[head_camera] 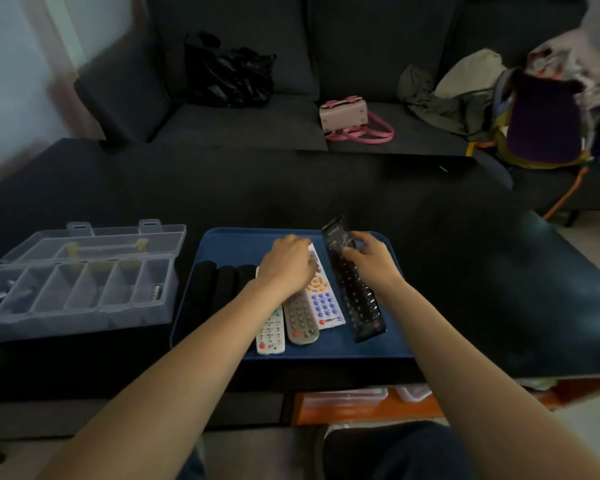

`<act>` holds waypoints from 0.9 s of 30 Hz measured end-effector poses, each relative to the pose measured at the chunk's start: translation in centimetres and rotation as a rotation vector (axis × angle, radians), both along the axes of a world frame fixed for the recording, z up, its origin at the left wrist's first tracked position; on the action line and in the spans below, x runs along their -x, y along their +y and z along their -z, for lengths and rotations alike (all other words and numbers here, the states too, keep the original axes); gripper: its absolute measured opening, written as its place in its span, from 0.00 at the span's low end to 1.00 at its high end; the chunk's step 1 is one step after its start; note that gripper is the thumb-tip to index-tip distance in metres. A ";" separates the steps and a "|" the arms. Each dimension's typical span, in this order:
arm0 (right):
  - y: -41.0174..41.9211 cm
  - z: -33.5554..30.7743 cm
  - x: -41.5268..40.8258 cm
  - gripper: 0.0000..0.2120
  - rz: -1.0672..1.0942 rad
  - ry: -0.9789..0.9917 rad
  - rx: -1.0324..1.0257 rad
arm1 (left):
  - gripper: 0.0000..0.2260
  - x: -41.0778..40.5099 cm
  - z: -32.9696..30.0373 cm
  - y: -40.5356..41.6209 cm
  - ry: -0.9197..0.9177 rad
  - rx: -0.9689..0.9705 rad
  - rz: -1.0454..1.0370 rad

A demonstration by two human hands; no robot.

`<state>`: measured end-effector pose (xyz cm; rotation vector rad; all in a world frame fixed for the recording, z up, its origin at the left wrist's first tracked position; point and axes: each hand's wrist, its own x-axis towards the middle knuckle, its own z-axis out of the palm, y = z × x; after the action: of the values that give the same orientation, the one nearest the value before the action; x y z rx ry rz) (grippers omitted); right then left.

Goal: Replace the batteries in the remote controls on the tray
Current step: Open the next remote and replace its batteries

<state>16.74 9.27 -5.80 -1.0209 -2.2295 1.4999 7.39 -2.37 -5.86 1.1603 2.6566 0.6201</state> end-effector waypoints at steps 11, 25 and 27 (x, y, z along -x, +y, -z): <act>0.2 3.0 0.0 0.22 -0.042 -0.174 -0.258 | 0.37 0.5 1.4 -1.0 0.103 0.367 0.278; -3.1 1.1 -0.9 0.20 -0.267 -0.286 -0.640 | 0.24 0.3 0.5 -3.6 0.046 0.157 0.235; -4.2 1.1 -0.7 0.20 -0.293 -0.342 -0.664 | 0.20 0.5 0.6 -4.7 0.084 0.133 0.202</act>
<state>17.40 5.09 -6.91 -0.7916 -2.9116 0.5787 6.91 -7.06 -6.47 1.4195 2.5570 0.3621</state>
